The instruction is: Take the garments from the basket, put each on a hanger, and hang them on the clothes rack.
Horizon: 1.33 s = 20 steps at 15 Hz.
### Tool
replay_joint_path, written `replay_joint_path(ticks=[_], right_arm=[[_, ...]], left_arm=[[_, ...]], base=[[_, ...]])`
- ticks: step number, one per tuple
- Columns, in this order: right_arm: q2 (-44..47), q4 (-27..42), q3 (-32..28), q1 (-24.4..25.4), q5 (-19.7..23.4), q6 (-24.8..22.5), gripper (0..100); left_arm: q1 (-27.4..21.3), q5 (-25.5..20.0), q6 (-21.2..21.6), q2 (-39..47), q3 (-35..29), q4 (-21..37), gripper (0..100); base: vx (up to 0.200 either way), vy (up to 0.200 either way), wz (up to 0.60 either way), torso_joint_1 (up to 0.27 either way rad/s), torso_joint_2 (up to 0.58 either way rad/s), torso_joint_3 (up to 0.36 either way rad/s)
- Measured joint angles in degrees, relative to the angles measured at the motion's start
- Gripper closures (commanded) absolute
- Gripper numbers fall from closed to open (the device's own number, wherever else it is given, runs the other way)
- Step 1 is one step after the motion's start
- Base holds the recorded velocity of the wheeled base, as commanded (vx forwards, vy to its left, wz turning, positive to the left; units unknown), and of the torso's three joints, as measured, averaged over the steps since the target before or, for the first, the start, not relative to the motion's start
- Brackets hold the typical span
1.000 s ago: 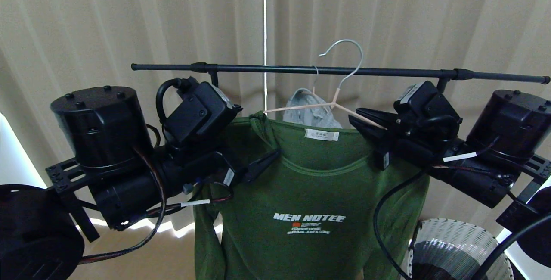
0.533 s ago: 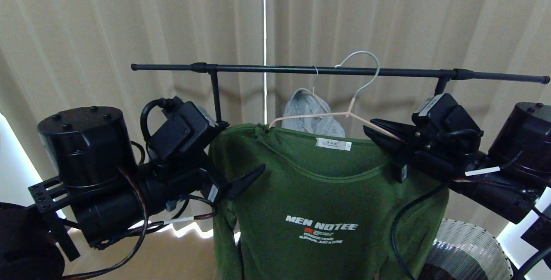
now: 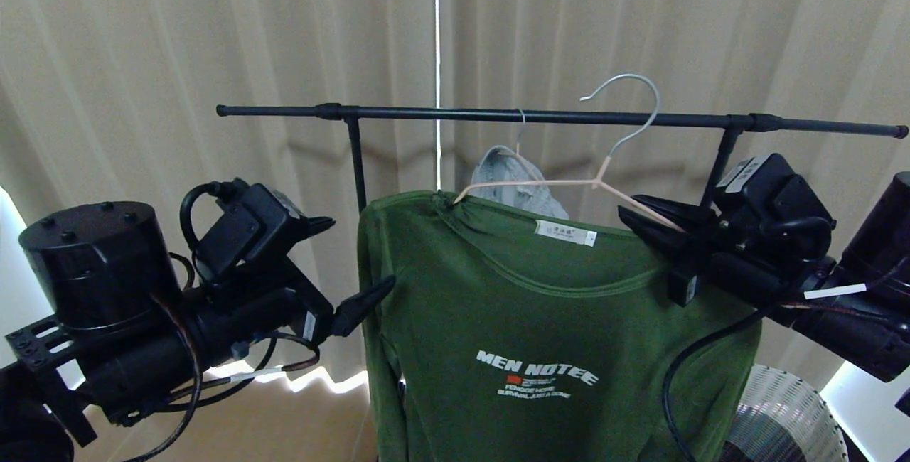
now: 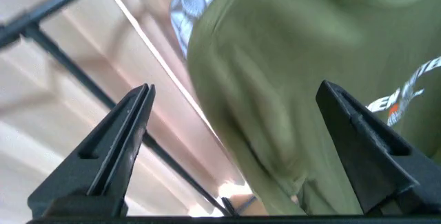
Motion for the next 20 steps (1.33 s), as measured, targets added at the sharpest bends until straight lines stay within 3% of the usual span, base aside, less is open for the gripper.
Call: replay_joint_path(ticks=[5, 8, 9, 15, 20], right_arm=[[-1.4, 0.2, -0.3, -0.1, 0.2, 0.0, 100], [-2.2, 0.2, -0.3, 0.2, 0.3, 0.0, 100], [-2.3, 0.1, -0.5, 0.3, 0.3, 0.0, 100], [-2.7, 0.1, -0.3, 0.5, 0.3, 0.0, 100], [-3.2, 0.6, 0.0, -0.5, 0.0, -0.1, 100]], left_arm=[[6.2, -2.0, 0.4, 1.6, 6.7, -2.7, 0], [6.9, -2.0, 0.3, 2.7, 7.1, -3.3, 0], [6.4, -2.1, 0.3, 3.2, 6.7, -3.6, 100], [4.9, -1.9, 0.1, 7.0, 3.9, -4.1, 100], [7.9, -1.8, 2.4, 8.3, 6.7, -10.0, 100]], base=[[0.0, 0.0, 0.0, 0.0, 0.0, 0.0], [0.0, 0.0, 0.0, 0.0, 0.0, 0.0], [0.0, 0.0, 0.0, 0.0, 0.0, 0.0], [0.0, 0.0, 0.0, 0.0, 0.0, 0.0], [0.0, 0.0, 0.0, 0.0, 0.0, 0.0]])
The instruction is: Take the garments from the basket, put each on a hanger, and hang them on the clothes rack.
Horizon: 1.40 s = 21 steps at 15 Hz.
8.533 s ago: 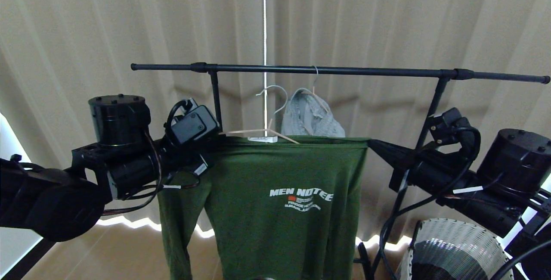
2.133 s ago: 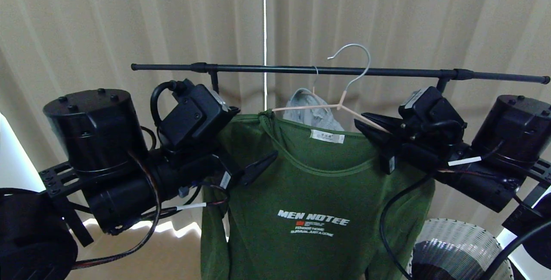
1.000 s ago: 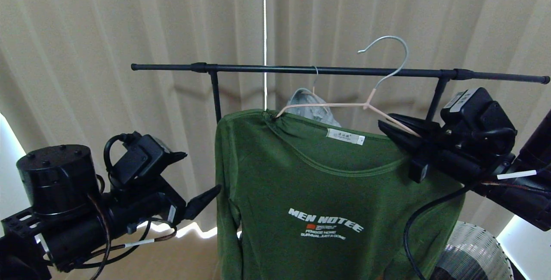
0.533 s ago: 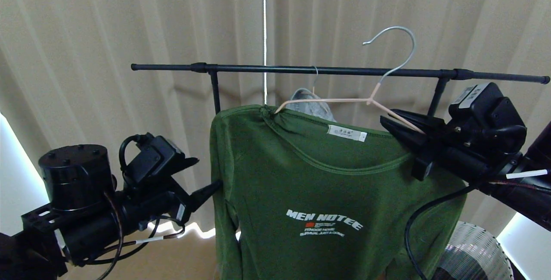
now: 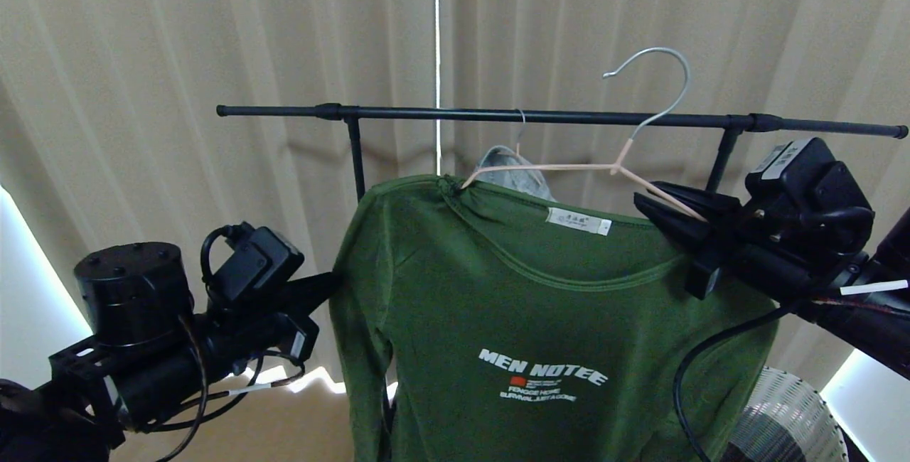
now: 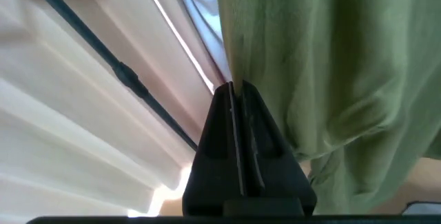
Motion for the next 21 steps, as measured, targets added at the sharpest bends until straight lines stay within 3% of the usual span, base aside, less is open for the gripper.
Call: replay_joint_path(ticks=[2, 4, 7, 11, 12, 17, 21], right_arm=[[-0.8, 0.1, 0.6, -1.4, 0.0, 0.0, 100], [-1.6, 0.0, 1.6, -2.7, 0.0, 0.0, 100], [-2.3, 0.1, 2.6, -3.2, 0.1, 0.0, 100], [-2.4, 0.0, 2.6, -3.3, 0.1, 0.0, 100], [-2.5, 0.0, 2.6, -3.3, 0.1, 0.0, 100], [-3.2, 2.0, 2.6, -5.3, -0.3, -0.2, 100], [-8.5, 15.0, 2.6, -9.1, -0.3, -0.5, 100]], left_arm=[[4.8, 0.0, 4.1, 0.5, 2.8, -4.9, 100], [9.0, -0.1, 5.3, 1.4, 5.1, -11.0, 100], [11.7, -0.3, 5.4, 2.0, 6.1, -11.8, 100], [10.7, -0.4, 4.0, 1.4, 7.4, -11.8, 100], [9.6, -0.3, 2.1, 0.6, 7.4, -11.6, 0], [4.8, -0.3, -5.9, -5.3, 7.3, -11.6, 0], [4.2, -0.1, -10.3, -14.7, 9.1, -11.2, 0]], base=[[0.0, 0.0, 0.0, 0.0, 0.0, 0.0], [0.0, 0.0, 0.0, 0.0, 0.0, 0.0], [0.0, 0.0, 0.0, 0.0, 0.0, 0.0], [0.0, 0.0, 0.0, 0.0, 0.0, 0.0], [0.0, 0.0, 0.0, 0.0, 0.0, 0.0], [0.0, 0.0, 0.0, 0.0, 0.0, 0.0], [0.0, 0.0, 0.0, 0.0, 0.0, 0.0]])
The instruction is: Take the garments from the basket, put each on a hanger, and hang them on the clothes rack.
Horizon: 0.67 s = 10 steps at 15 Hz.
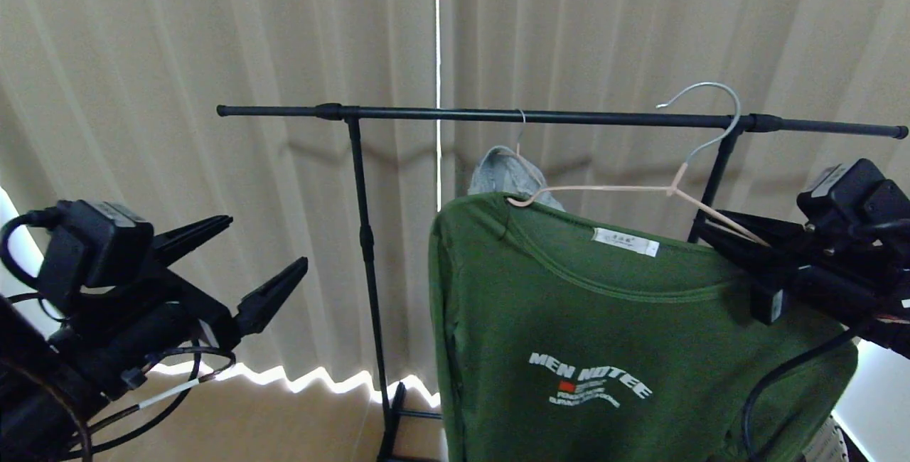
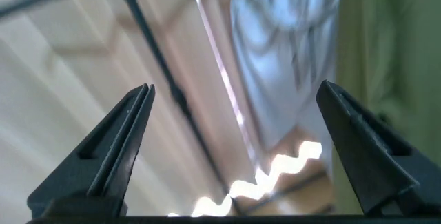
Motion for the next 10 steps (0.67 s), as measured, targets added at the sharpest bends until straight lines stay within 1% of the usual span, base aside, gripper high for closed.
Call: replay_joint_path(ticks=[2, 4, 6, 8, 10], right_arm=[[-4.2, 7.5, -0.2, -2.7, -0.1, -0.1, 100], [-8.1, 12.7, -0.4, -7.2, -0.2, -1.5, 100], [-10.9, 15.7, -0.6, -12.4, -0.9, -5.5, 100], [-12.7, 16.7, -1.0, -17.2, -1.8, -9.6, 100], [-14.3, 17.4, -0.9, -20.7, -5.5, -10.4, 100]], left_arm=[[1.9, 0.4, -0.5, -4.1, 3.2, 0.0, 0], [5.4, 0.8, -1.0, -6.3, 6.2, 0.1, 0], [7.4, 0.6, -4.5, -7.1, 7.8, 0.1, 0], [8.0, 0.6, -4.7, -7.1, 8.0, -0.1, 0], [8.0, 0.6, -3.4, -7.1, 8.5, 0.0, 0]], base=[[0.0, 0.0, 0.0, 0.0, 0.0, 0.0], [0.0, 0.0, 0.0, 0.0, 0.0, 0.0], [0.0, 0.0, 0.0, 0.0, 0.0, 0.0], [0.0, 0.0, 0.0, 0.0, 0.0, 0.0], [0.0, 0.0, 0.0, 0.0, 0.0, 0.0]])
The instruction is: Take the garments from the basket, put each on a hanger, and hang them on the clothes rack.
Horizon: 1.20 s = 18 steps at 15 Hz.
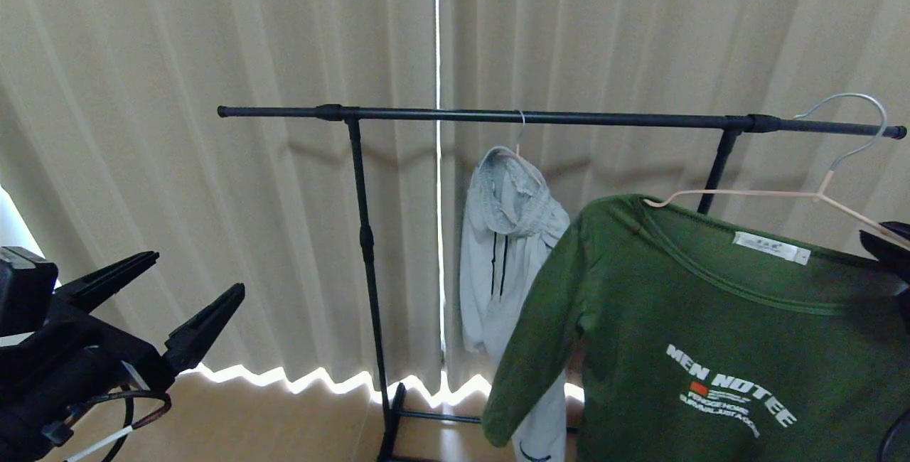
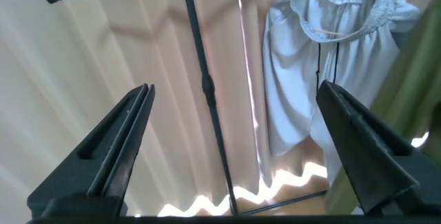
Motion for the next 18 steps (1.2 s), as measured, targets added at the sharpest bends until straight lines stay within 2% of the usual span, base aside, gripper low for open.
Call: replay_joint_path(ticks=[8, 12, 18], right_arm=[[-8.2, 10.5, 0.1, -1.9, -12.4, -0.1, 100], [-13.8, 18.2, -0.1, -2.5, -13.7, 0.0, 100], [-16.2, 18.6, 0.3, -2.7, -13.5, 0.1, 100]], left_arm=[[0.5, -0.2, 1.5, -0.8, -0.4, -0.6, 0], [-2.7, -0.3, 1.2, -1.8, 0.9, -0.6, 0], [-4.4, -0.3, 1.0, -2.3, 1.9, -0.4, 0]], base=[[0.0, 0.0, 0.0, 0.0, 0.0, 0.0], [0.0, 0.0, 0.0, 0.0, 0.0, 0.0], [0.0, 0.0, 0.0, 0.0, 0.0, 0.0]])
